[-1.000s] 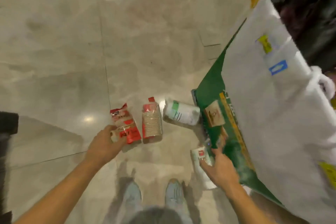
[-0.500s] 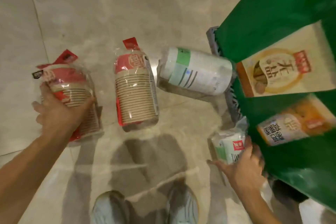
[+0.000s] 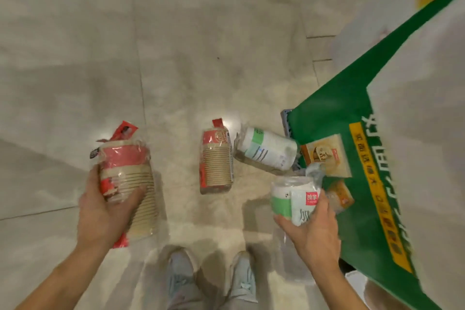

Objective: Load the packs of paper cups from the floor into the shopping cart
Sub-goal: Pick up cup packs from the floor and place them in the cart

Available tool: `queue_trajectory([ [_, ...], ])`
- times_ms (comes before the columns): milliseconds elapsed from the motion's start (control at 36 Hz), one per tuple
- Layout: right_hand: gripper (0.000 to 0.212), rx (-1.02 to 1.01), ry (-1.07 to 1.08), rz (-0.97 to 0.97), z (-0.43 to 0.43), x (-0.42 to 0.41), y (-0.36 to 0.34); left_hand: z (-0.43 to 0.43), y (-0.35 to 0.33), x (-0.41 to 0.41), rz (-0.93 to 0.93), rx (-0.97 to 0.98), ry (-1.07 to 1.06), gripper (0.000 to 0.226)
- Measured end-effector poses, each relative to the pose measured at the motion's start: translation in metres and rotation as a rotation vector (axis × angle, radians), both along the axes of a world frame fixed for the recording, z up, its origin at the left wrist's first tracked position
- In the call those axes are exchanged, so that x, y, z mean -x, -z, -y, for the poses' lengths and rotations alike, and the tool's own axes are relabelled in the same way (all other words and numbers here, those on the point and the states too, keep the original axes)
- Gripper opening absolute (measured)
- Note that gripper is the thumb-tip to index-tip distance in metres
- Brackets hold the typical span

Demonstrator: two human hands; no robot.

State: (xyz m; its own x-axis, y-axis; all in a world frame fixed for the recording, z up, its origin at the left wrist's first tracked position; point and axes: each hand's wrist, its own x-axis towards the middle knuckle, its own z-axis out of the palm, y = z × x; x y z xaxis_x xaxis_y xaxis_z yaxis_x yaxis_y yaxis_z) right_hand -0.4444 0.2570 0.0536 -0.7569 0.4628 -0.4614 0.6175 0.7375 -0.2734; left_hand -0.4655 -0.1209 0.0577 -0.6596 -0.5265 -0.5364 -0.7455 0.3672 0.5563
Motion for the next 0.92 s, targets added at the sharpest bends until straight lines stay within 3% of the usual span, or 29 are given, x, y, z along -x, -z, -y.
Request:
queue_trajectory([
  [250, 0.12, 0.255, -0.101, -0.182, 0.096, 0.083, -0.279, 0.029, -0.288, -0.024, -0.218, -0.027, -0.082, 0.101],
  [333, 0.117, 0.285, -0.178, -0.263, 0.133, 0.102, -0.376, 0.044, -0.368, -0.031, -0.291, 0.011, -0.11, 0.113],
  [472, 0.116, 0.386, -0.373, -0.381, 0.192, 0.114, -0.497, 0.063, -0.476, -0.05, -0.472, 0.106, -0.184, 0.113],
  [639, 0.12, 0.49, -0.712, -0.371, 0.26, 0.104, -0.591, 0.068, -0.562, -0.107, -0.527, 0.202, -0.332, 0.121],
  [917, 0.123, 0.608, -1.247, -0.366, 0.353, 0.006, -0.657, 0.043, -0.632, -0.261, -0.476, 0.405, -0.759, 0.121],
])
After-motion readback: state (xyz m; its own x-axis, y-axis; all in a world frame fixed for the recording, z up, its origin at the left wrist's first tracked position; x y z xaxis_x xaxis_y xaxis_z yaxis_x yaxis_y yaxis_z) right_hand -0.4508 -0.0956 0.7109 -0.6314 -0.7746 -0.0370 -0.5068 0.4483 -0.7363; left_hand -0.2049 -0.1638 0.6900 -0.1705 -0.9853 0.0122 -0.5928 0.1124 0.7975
